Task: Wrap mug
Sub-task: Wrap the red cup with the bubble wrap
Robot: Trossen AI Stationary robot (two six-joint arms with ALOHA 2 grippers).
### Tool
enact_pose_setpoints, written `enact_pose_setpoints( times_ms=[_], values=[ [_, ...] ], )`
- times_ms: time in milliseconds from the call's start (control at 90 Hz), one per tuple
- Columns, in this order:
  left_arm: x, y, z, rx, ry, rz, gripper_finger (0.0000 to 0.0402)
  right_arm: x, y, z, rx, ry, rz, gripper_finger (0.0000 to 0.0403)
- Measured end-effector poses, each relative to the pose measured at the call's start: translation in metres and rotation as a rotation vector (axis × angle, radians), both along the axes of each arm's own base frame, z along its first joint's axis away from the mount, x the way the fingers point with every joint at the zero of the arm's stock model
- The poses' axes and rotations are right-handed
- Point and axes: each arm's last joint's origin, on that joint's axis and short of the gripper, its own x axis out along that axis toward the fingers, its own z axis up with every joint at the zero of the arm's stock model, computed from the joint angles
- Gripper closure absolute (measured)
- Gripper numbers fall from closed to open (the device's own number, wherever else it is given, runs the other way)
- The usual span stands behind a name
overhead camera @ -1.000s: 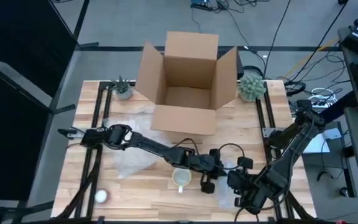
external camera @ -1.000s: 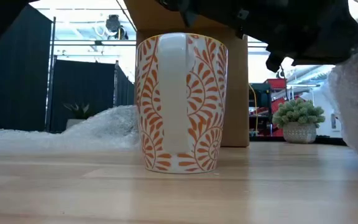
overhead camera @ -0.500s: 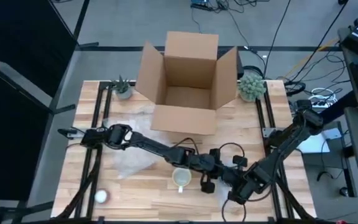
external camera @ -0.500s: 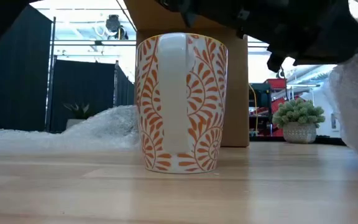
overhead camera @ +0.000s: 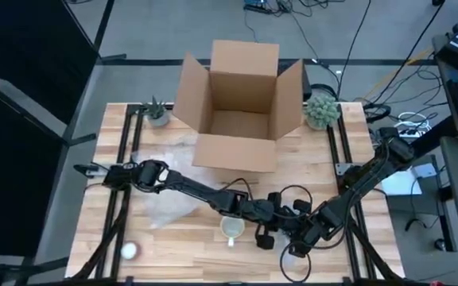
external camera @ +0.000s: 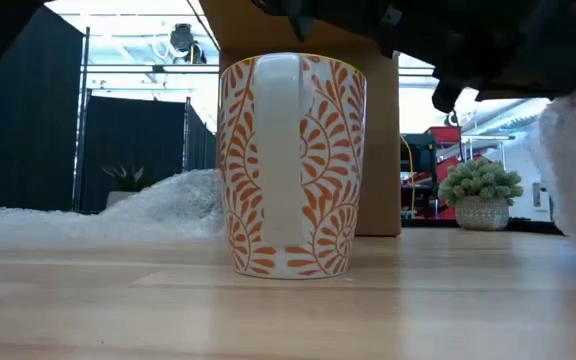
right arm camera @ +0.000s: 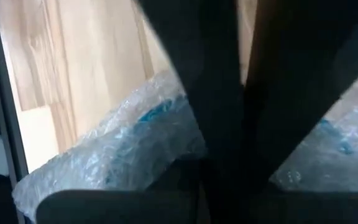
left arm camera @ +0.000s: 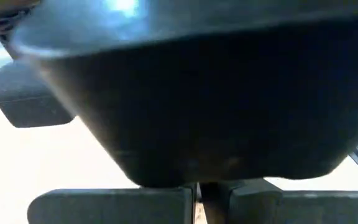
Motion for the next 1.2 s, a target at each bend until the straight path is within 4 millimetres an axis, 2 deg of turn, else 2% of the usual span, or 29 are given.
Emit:
enact_pose_setpoints(
  times_ms=[133,289,422,600,811,956,1044,1122,1200],
  values=[
    [0.002,0.001,-0.002,-0.003,-0.002,-0.010,0.0402,-0.001,0.004,0.011,-0.028,0.042,0.030,0.0403],
    [0.002,0.001,-0.003,-0.001,0.002,-0.010,0.0402,-0.006,0.010,0.034,-0.054,0.095,0.064,0.0403],
    [0.002,0.001,-0.003,0.001,0.003,-0.006,0.0402,-0.007,0.015,0.065,-0.081,0.036,0.065,0.0403],
    [0.002,0.001,-0.003,0.002,0.001,-0.004,0.0402,-0.012,0.011,0.080,-0.209,-0.009,-0.006,0.0403],
    [0.002,0.002,-0.003,0.002,0.001,-0.004,0.0402,-0.013,0.007,0.050,-0.199,0.021,-0.060,0.0403],
    [0.001,0.002,0.002,0.002,-0.009,0.002,0.0402,-0.014,0.004,0.010,-0.104,0.033,-0.095,0.0403],
    [0.001,0.001,0.003,0.001,-0.015,0.001,0.0402,-0.015,-0.001,-0.008,-0.052,0.004,-0.124,0.0403],
    [0.002,-0.001,0.008,-0.002,-0.021,-0.001,0.0402,-0.015,-0.004,-0.016,-0.019,-0.023,-0.133,0.0403],
    [0.002,-0.002,0.009,-0.001,-0.024,-0.003,0.0402,-0.013,-0.005,-0.017,-0.018,-0.018,-0.116,0.0403]
  ],
)
